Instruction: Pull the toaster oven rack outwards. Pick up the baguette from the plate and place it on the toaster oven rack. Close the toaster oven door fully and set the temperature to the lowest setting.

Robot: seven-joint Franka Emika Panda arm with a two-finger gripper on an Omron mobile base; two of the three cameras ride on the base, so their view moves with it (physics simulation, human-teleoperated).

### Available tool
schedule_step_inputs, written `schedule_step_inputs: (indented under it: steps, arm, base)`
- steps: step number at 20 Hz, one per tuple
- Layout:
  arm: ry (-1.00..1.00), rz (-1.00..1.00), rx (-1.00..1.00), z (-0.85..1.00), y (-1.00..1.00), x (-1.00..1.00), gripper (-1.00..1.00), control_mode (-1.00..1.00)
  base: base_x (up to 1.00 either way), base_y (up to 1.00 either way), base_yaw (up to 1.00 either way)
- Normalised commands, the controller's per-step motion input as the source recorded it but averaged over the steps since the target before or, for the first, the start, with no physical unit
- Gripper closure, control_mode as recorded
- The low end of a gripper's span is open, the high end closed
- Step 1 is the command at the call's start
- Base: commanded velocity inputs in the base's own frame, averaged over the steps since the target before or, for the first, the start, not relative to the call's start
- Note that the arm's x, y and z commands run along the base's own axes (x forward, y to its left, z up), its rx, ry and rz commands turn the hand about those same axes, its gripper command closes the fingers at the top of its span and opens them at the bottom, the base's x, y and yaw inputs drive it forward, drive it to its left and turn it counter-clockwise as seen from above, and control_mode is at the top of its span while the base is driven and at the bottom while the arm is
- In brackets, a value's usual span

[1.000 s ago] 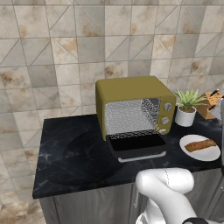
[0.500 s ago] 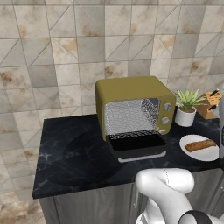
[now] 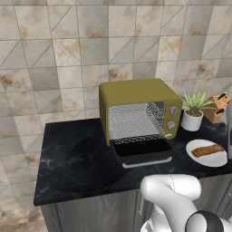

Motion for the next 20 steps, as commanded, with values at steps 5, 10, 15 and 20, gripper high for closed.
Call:
schedule_step_inputs:
  steps: [5, 10, 15, 20]
  arm:
    - [0.00, 0.00, 0.04, -0.28, -0.12, 0.28, -1.00, -1.00]
    - [0.00, -0.01, 0.01, -0.29, -0.17, 0.26, -1.00, -1.00]
    - [0.03, -0.01, 0.02, -0.32, -0.18, 0.25, -1.00, -1.00]
    - [0.05, -0.01, 0.02, -0.36, -0.18, 0.24, -1.00, -1.00]
  base:
    - [0.00, 0.00, 0.00]
    - [0.00, 0.00, 0.00]
    - [0.00, 0.00, 0.00]
    - [0.00, 0.00, 0.00]
